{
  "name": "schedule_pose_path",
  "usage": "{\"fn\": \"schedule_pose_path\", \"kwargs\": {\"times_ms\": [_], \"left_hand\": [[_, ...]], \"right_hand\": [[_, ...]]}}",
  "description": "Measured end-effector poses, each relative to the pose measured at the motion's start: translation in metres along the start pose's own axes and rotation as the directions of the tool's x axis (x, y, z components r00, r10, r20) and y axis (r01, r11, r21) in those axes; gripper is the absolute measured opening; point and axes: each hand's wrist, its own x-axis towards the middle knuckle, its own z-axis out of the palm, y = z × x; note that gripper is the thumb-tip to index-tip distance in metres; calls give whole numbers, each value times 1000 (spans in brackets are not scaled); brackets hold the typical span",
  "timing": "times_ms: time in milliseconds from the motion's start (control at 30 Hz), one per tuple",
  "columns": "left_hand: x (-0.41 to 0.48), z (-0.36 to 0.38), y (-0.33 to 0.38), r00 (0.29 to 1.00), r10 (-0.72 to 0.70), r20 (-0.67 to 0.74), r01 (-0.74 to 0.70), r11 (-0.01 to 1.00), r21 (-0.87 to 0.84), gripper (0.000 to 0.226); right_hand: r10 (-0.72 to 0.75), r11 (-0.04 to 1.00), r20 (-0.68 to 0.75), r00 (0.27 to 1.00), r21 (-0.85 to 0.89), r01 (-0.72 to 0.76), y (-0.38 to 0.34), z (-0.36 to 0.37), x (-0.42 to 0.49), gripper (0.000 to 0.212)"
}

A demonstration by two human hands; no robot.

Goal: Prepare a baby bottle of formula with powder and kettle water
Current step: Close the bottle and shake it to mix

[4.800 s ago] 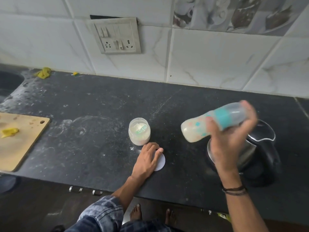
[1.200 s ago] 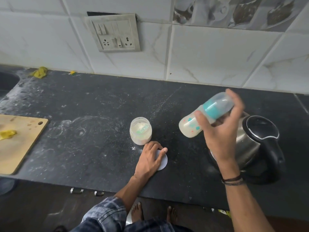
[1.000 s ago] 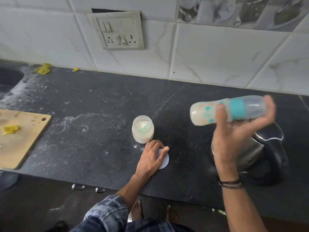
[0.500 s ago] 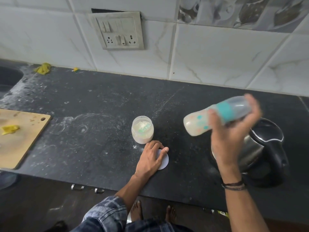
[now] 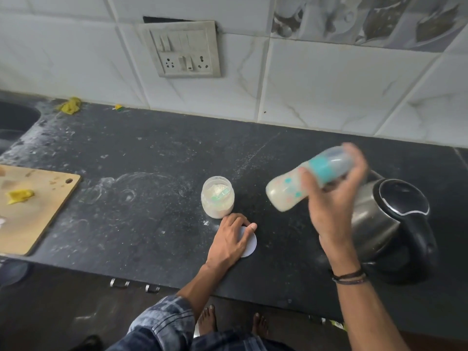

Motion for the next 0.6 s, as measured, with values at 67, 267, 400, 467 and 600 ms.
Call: {"fn": "schedule_pose_path", "kwargs": {"times_ms": [67,267,400,467,600], "left_hand": [[0,-1,0,1000,2,5,-2,1000,0,38],[1,1,1,1000,-6,-4,6,1000,-6,35],[0,0,0,1000,7,2,-7,1000,-9,40],[1,0,2,1000,-2,9,3,1000,-10,40],[1,0,1,1000,2,-5,-2,1000,-2,40]], "right_hand": [[15,1000,55,998,-18,-14,1,-2,-4,75],[-28,996,-217,976,72,45,-4,-3,0,79],[-6,1000,-12,1000,16,6,0,-8,-7,79],[-57,994,-203,977,83,76,-9,-8,-5,77],[-58,998,-184,981,27,63,-7,-6,0,78]]}}
